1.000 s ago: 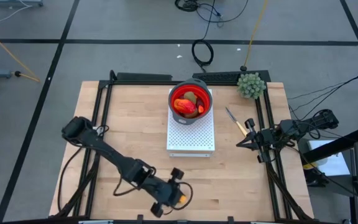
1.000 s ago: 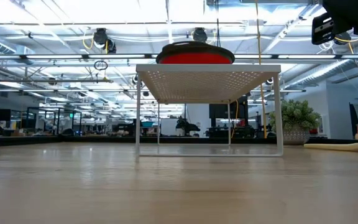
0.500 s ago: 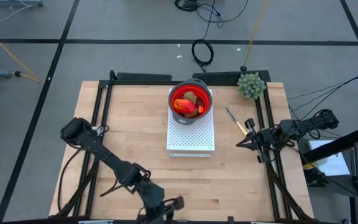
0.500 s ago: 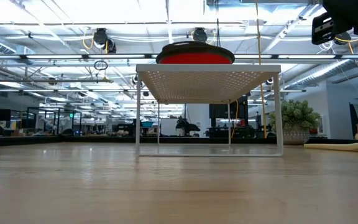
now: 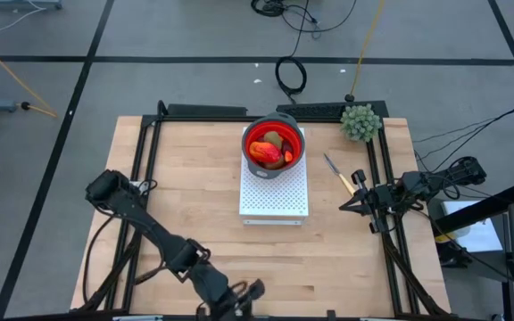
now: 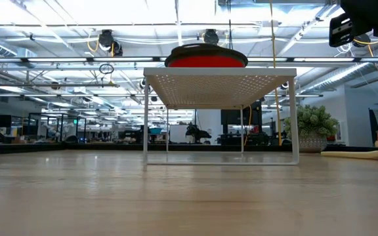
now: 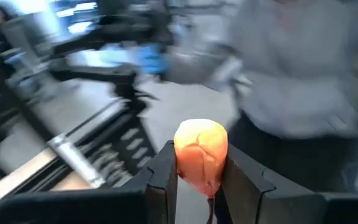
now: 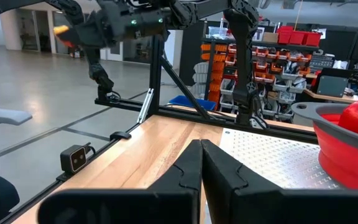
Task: Pick & Place Fruit
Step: Put the orange pear into the red strainer bowl
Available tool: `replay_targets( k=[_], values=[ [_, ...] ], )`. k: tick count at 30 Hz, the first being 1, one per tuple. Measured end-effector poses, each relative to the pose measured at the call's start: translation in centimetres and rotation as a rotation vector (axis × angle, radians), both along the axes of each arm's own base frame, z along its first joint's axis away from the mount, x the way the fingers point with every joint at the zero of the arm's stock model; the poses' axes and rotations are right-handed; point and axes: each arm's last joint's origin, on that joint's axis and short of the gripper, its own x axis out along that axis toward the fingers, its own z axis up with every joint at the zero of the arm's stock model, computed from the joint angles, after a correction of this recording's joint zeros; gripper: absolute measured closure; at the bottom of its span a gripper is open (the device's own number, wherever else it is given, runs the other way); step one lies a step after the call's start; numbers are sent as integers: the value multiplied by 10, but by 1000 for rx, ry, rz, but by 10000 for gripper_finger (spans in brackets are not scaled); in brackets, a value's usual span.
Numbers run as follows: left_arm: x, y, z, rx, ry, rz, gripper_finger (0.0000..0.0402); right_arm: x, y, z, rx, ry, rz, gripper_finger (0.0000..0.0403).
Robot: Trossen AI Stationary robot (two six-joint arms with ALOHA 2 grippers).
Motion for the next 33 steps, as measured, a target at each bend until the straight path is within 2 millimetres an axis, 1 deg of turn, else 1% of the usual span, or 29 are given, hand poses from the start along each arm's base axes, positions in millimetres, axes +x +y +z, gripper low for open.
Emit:
replay_targets(
  k=[6,12,15,19,22,25,29,33],
  values=[
    [8,6,11,-229,53,308,309,0,0,0,3,1,0,403],
    [11,10,17,-410,81,515,309,0,0,0,3,1,0,403],
    [12,12,18,-471,94,583,309,0,0,0,3,1,0,403],
    [13,14,18,-519,122,603,309,0,0,0,3,1,0,403],
    [13,15,15,-497,140,611,309,0,0,0,3,1,0,403],
    [13,17,6,-396,171,654,309,0,0,0,3,1,0,403],
    [14,29,-10,-248,224,826,309,0,0,0,3,1,0,403],
    [19,50,-22,-133,260,999,309,0,0,0,3,1,0,403]
  ],
)
